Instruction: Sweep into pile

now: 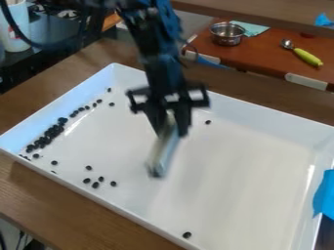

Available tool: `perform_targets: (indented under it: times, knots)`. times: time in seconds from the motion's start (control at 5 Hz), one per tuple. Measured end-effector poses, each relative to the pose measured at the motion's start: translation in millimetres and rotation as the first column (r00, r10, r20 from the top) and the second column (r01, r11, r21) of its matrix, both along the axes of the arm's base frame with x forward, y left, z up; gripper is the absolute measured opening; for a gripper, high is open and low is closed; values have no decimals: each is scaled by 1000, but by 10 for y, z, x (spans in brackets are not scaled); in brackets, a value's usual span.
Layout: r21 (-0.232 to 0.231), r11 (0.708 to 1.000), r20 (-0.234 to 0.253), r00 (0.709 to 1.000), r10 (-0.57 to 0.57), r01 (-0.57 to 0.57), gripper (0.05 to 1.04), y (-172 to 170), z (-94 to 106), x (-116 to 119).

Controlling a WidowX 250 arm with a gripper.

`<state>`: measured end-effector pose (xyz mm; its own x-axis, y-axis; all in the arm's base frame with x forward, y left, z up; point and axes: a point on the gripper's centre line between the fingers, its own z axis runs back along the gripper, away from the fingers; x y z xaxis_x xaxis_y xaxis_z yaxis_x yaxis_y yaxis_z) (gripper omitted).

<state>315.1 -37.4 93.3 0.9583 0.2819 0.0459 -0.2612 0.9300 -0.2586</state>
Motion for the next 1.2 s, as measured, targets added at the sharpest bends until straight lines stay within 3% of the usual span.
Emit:
perform_targets:
  times: [0.2,0.6,0.8,1.0,1.2]
  knots:
    - [2,1000,10,1000,-30,30,376,-328,-126,-103]
    - [14,998,71,996,-57,57,376,-703,-89,-159]
    - [31,998,104,993,-49,46,376,-720,-119,-113]
    - [65,996,95,993,-66,60,376,-676,-293,-174]
    - [80,995,130,989,-71,61,376,-638,-359,-172]
